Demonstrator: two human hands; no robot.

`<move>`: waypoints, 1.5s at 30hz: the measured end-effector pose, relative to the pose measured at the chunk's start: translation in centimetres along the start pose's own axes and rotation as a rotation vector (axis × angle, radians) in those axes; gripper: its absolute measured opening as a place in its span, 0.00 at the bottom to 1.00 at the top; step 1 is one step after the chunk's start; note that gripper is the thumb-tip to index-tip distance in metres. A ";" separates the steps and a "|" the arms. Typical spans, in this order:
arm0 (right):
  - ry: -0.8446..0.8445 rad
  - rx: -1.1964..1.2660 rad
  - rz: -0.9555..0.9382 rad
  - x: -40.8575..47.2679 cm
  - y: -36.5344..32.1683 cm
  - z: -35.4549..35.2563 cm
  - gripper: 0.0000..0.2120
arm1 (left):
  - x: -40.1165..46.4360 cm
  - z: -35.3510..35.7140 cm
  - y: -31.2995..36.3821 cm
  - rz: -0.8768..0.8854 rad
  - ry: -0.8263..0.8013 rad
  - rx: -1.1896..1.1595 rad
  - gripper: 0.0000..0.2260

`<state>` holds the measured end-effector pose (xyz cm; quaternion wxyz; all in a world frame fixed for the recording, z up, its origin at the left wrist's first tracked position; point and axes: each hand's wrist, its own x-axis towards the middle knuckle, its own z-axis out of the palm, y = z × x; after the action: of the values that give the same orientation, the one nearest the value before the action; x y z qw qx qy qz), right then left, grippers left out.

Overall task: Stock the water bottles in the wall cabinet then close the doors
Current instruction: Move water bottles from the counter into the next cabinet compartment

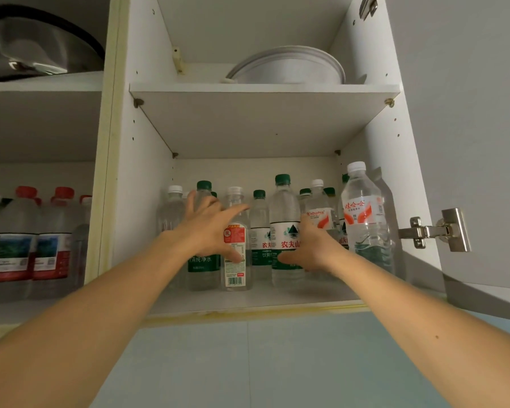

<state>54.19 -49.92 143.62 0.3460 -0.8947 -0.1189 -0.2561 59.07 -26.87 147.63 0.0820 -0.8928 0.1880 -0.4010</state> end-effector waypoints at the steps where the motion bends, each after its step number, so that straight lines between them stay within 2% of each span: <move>1: -0.008 -0.014 -0.012 0.2 -0.1 0.2 0.34 | 0.1 0.3 -0.1 -0.001 0.011 0.018 0.54; 8: -0.079 -0.017 -0.042 2.1 -0.5 1.7 0.28 | 0.6 1.9 0.0 -0.013 0.065 0.120 0.52; 21: -0.172 0.071 0.002 4.1 -0.2 2.5 0.23 | -1.4 3.2 0.1 0.043 0.160 0.032 0.44; 32: -0.196 0.189 0.004 4.1 0.2 2.8 0.23 | -1.5 3.9 -0.4 0.068 0.247 -0.040 0.44; 37: -0.173 0.139 -0.016 3.4 0.2 2.9 0.17 | -1.7 4.2 -0.4 0.087 0.268 -0.063 0.44; 40: -0.106 0.045 -0.073 2.4 0.0 2.7 0.16 | -1.9 4.3 -0.3 0.087 0.288 -0.054 0.44; 43: 0.150 -0.133 -0.177 0.8 -0.5 1.7 0.23 | -2.1 3.9 0.2 0.084 0.326 -0.044 0.42; 45: 0.342 -0.192 -0.261 -0.6 -0.5 0.6 0.20 | -2.1 3.2 0.7 0.104 0.382 -0.068 0.38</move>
<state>53.72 -49.12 143.20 0.2384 -0.8441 -0.1484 -0.4567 59.98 -26.65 143.83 0.0350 -0.7918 0.2594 -0.5519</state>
